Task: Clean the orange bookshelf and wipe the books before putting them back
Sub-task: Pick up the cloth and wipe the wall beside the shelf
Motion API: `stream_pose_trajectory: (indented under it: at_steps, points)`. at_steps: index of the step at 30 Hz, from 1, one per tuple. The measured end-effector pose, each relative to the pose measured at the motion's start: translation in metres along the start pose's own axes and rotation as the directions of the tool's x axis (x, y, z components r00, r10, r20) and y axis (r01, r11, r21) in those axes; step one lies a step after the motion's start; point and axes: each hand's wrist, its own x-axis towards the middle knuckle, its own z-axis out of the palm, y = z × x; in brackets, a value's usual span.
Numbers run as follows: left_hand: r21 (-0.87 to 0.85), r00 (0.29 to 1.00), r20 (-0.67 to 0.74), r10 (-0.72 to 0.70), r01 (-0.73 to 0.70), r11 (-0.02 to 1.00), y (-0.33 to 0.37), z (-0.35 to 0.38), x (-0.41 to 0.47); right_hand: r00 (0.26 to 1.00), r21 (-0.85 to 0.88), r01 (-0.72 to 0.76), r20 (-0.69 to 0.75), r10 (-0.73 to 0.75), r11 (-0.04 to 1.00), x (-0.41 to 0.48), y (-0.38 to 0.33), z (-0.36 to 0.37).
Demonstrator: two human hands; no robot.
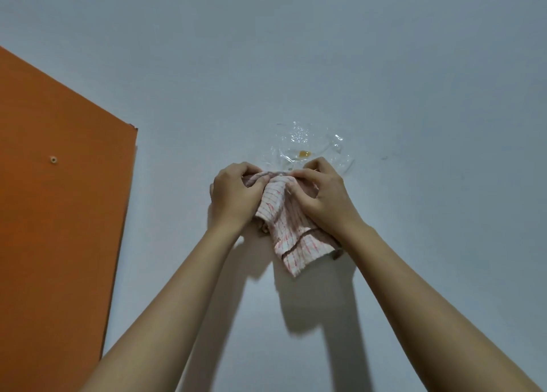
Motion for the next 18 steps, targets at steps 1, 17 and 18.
stream_pose_trajectory:
  at_steps: [1, 17, 18]
  points:
    - [0.015, 1.0, -0.011, 0.006, -0.006, 1.0, 0.0, 0.001, -0.001, 1.0, -0.022, 0.008, -0.003, -0.008, 1.0, 0.0, 0.001, 0.001]
    - [-0.263, 0.963, 0.124, 0.241, -0.202, 0.943, 0.001, 0.013, -0.029, 0.999, -0.02, -0.023, -0.046, 0.022, 1.0, -0.005, -0.004, 0.002]
    - [-0.273, 0.962, 0.136, 0.235, -0.192, 0.943, 0.0, 0.013, -0.03, 0.999, -0.023, -0.041, -0.022, 0.04, 0.999, -0.005, -0.004, 0.001]
